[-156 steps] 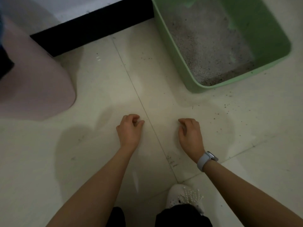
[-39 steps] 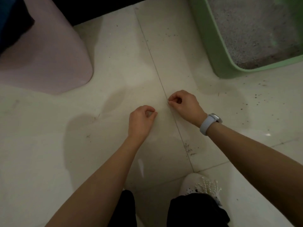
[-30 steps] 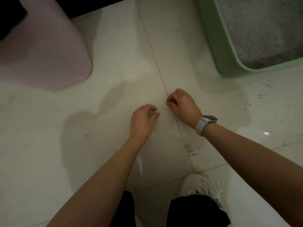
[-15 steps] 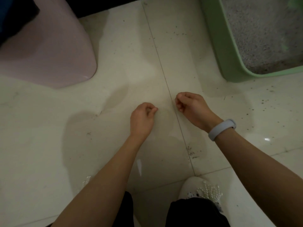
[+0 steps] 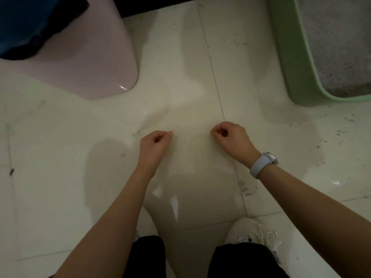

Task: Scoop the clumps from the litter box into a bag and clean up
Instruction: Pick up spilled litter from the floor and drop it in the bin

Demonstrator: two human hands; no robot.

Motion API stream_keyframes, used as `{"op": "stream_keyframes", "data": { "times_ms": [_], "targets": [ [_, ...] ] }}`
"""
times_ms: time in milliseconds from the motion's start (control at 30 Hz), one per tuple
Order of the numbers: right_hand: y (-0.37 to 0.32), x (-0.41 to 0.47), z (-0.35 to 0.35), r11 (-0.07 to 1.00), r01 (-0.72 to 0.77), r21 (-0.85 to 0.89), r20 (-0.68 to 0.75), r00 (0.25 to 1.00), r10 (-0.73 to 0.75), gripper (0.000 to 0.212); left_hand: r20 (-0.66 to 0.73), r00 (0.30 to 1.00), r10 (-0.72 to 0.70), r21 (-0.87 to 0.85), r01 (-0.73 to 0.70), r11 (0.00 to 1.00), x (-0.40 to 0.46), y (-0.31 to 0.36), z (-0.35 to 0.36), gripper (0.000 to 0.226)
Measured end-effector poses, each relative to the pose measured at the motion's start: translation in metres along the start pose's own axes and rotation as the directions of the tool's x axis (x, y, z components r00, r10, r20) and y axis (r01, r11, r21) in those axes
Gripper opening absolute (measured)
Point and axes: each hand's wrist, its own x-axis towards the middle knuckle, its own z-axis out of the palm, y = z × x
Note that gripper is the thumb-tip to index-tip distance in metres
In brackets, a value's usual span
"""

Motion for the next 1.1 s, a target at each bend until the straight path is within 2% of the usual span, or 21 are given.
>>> {"op": "stream_keyframes", "data": {
  "times_ms": [67, 167, 267, 433, 600, 667, 733, 800, 867, 900, 933, 1000, 1033, 1100],
  "targets": [
    [0.003, 0.000, 0.007, 0.993, 0.066, -0.098, -0.036, 0.997, -0.069, 0.012, 0.002, 0.993, 0.115, 0.239, -0.112, 0.964, -0.003, -0.006, 0.006, 0.008],
    [0.004, 0.000, 0.013, 0.989, 0.097, -0.114, -0.066, 0.992, -0.105, 0.010, 0.008, 0.972, 0.233, 0.328, -0.223, 0.918, -0.005, -0.011, 0.017, 0.004],
    [0.009, -0.001, 0.019, 0.980, 0.132, -0.150, -0.097, 0.984, -0.147, 0.010, 0.005, 0.951, 0.308, 0.429, -0.280, 0.859, -0.008, -0.014, 0.027, 0.013],
    [0.015, 0.000, 0.032, 0.962, 0.163, -0.220, -0.162, 0.966, -0.201, 0.008, 0.002, 0.944, 0.329, 0.471, -0.291, 0.833, -0.006, -0.020, 0.029, 0.017],
    [0.015, 0.000, 0.035, 0.914, 0.202, -0.350, -0.138, 0.954, -0.264, 0.011, 0.004, 0.928, 0.372, 0.485, -0.328, 0.811, -0.005, -0.021, 0.030, 0.012],
    [0.013, -0.001, 0.035, 0.914, 0.189, -0.359, -0.121, 0.962, -0.246, 0.010, 0.005, 0.922, 0.387, 0.493, -0.339, 0.801, -0.004, -0.022, 0.030, 0.009],
    [0.009, -0.001, 0.031, 0.959, 0.141, -0.247, -0.136, 0.975, -0.178, 0.011, 0.009, 0.921, 0.389, 0.523, -0.337, 0.783, -0.005, -0.021, 0.030, 0.009],
    [0.000, -0.002, 0.023, 1.000, 0.007, -0.002, -0.153, 0.988, -0.007, 0.010, 0.036, 0.925, 0.377, 0.583, -0.326, 0.744, -0.005, -0.021, 0.029, 0.012],
    [-0.007, -0.002, 0.015, 0.954, -0.112, 0.280, -0.100, 0.984, 0.145, 0.012, 0.068, 0.937, 0.343, 0.624, -0.308, 0.718, -0.003, -0.019, 0.029, 0.014],
    [-0.010, -0.003, 0.013, 0.902, -0.142, 0.408, -0.054, 0.982, 0.179, 0.018, 0.062, 0.948, 0.313, 0.608, -0.284, 0.741, -0.002, -0.017, 0.028, 0.014],
    [-0.012, -0.004, 0.012, 0.837, -0.167, 0.520, 0.007, 0.981, 0.191, 0.023, 0.034, 0.960, 0.277, 0.545, -0.250, 0.801, -0.001, -0.015, 0.027, 0.012],
    [-0.017, -0.008, 0.012, 0.710, -0.239, 0.662, 0.160, 0.971, 0.178, 0.027, -0.046, 0.981, 0.188, 0.294, -0.166, 0.941, 0.002, -0.011, 0.023, 0.007],
    [-0.019, -0.010, 0.013, 0.675, -0.274, 0.685, 0.226, 0.961, 0.160, 0.030, -0.072, 0.989, 0.128, 0.157, -0.116, 0.981, 0.004, -0.009, 0.018, 0.006],
    [-0.021, -0.013, 0.017, 0.668, -0.321, 0.671, 0.317, 0.939, 0.133, 0.036, -0.028, 1.000, -0.004, -0.074, 0.002, 0.997, 0.004, -0.007, 0.005, 0.013]
  ]
}}
